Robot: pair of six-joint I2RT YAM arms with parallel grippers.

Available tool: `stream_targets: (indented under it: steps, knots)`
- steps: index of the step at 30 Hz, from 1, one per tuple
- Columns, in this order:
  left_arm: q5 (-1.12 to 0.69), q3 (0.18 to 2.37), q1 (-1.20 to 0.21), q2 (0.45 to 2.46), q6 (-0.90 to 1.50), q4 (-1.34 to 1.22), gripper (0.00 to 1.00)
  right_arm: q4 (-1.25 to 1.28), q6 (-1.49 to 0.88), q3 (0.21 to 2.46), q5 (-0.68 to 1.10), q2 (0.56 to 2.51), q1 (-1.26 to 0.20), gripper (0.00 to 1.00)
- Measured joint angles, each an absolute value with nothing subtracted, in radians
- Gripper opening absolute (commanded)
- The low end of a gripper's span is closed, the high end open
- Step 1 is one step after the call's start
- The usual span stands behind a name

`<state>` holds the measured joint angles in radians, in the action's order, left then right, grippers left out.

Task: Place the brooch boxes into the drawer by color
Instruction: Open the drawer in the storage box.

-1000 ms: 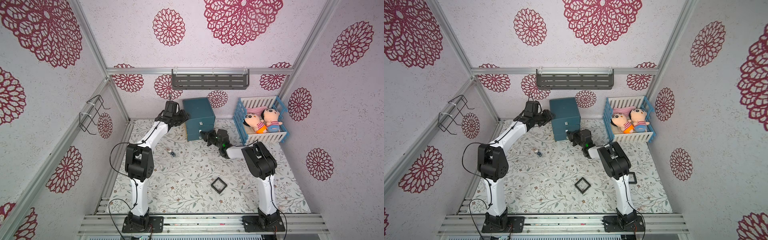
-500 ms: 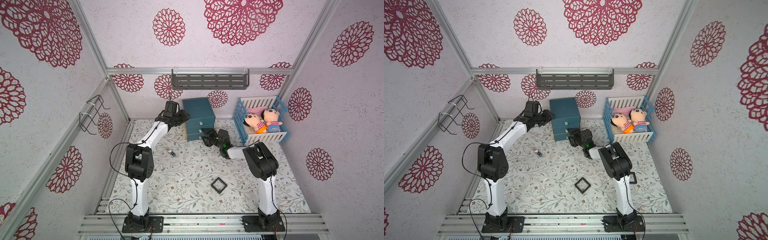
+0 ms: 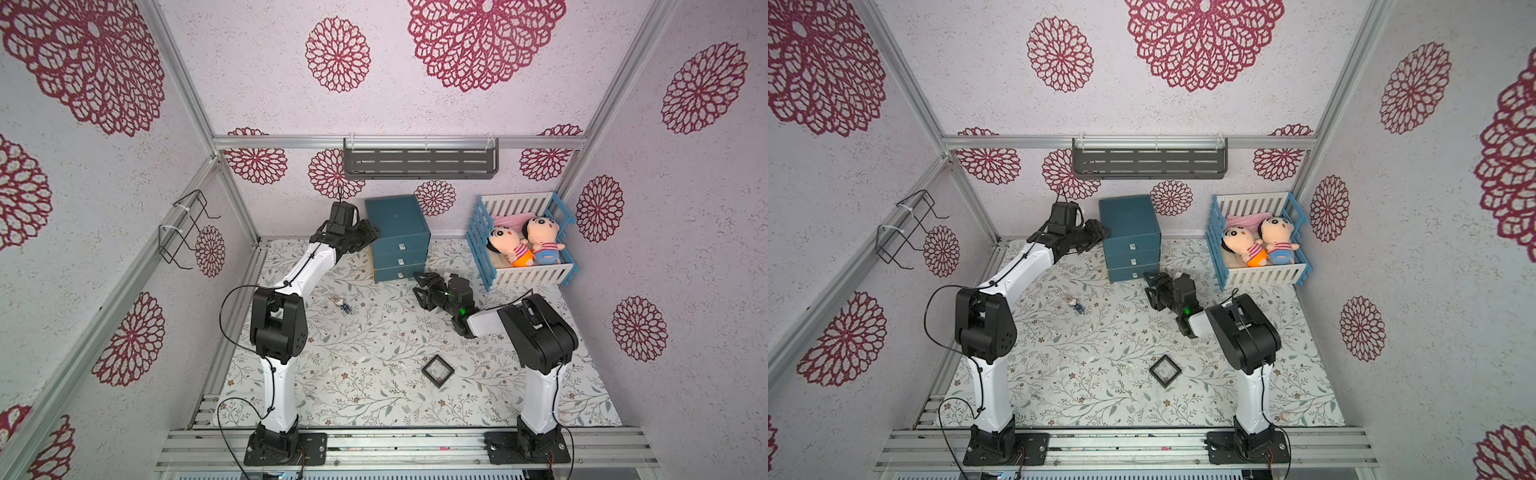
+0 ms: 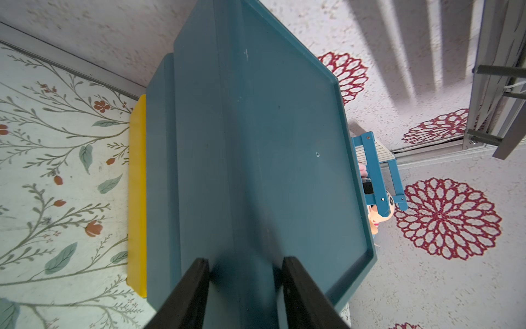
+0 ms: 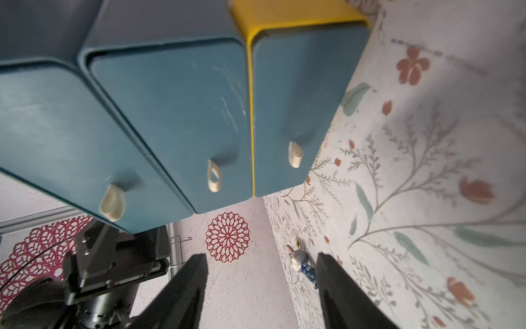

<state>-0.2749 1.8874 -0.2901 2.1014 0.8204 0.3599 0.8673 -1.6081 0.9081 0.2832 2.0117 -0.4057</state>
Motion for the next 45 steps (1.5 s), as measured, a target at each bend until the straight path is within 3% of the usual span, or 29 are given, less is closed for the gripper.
stream_targets:
  steps: [10, 22, 27, 32, 45]
  knots:
    - [-0.275, 1.887, -0.29, 2.101, 0.82, 0.36, 0.48, 0.879, -1.607, 1.144, 0.297, 2.243, -0.406, 0.51]
    - [-0.275, 1.887, -0.29, 2.101, 0.82, 0.36, 0.48, 0.85, -1.607, 1.259, 0.312, 2.341, -0.412, 0.36]
    - [-0.275, 1.887, -0.29, 2.101, 0.82, 0.36, 0.48, 0.849, -1.607, 1.286, 0.313, 2.359, -0.413, 0.23]
    - [-0.275, 1.887, -0.29, 2.101, 0.82, 0.36, 0.47, 0.857, -1.61, 1.293, 0.312, 2.364, -0.414, 0.01]
    - [-0.275, 1.887, -0.29, 2.101, 0.82, 0.36, 0.47, 0.894, -1.62, 1.256, 0.302, 2.355, -0.421, 0.0]
